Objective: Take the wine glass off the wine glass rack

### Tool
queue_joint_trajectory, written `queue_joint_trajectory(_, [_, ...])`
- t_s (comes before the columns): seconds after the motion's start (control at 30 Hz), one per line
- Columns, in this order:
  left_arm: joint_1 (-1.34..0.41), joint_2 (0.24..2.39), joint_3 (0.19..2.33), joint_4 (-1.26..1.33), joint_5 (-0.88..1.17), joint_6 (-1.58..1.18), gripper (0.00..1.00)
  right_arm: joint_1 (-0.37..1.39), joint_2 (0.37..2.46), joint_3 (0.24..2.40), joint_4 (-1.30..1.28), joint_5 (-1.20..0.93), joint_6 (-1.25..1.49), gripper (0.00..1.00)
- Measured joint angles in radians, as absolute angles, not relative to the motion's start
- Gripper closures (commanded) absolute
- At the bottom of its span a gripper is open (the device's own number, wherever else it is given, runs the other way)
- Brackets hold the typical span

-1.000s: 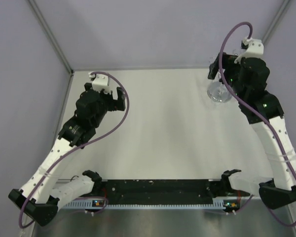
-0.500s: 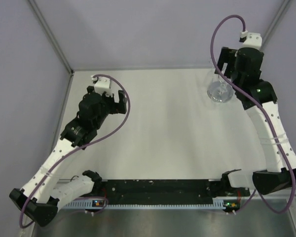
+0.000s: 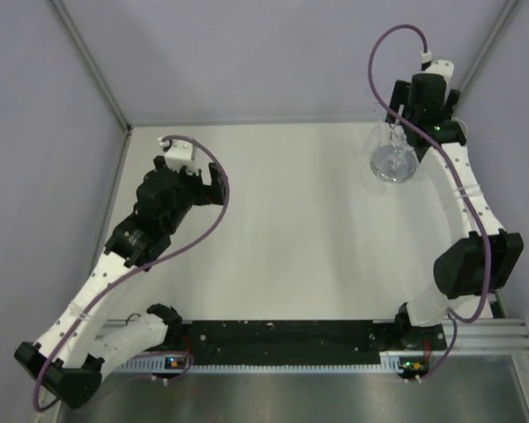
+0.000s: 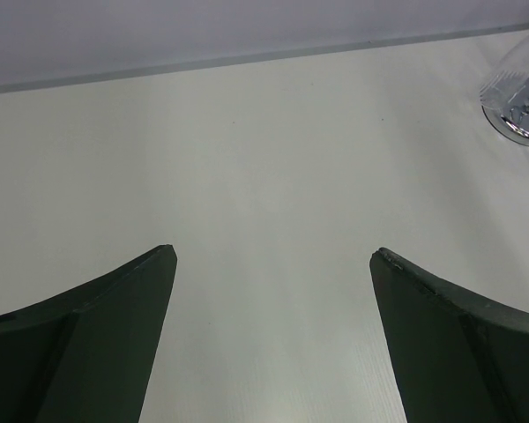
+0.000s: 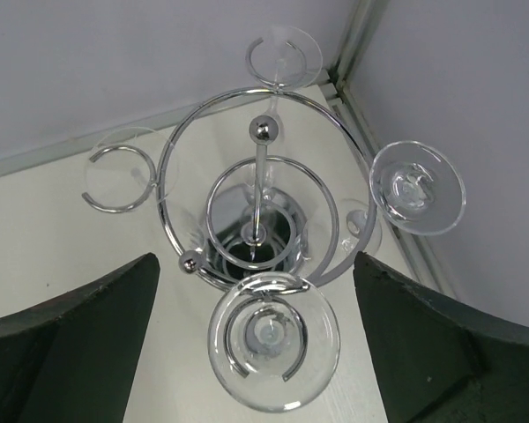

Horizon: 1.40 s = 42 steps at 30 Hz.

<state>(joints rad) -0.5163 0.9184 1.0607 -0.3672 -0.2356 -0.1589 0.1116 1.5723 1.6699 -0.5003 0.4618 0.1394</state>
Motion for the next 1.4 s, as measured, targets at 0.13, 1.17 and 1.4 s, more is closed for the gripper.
queue_joint_trajectory(0.13, [-0.516,0.905,1.052,-0.367,-0.236,-0.159,0.02,0.106,1.626,1.687,-0.459,0.467,0.109,0.09])
queue_joint_trajectory(1.17, [-0.516,0.868,1.026,-0.359,-0.228,-0.158,0.03,0.044,1.774,1.757,-0.336,0.473,0.105,0.33])
queue_joint_trajectory(1.4, [-0.516,0.868,1.025,-0.359,-0.225,-0.157,0.03,0.043,1.779,1.756,-0.304,0.463,0.112,0.48])
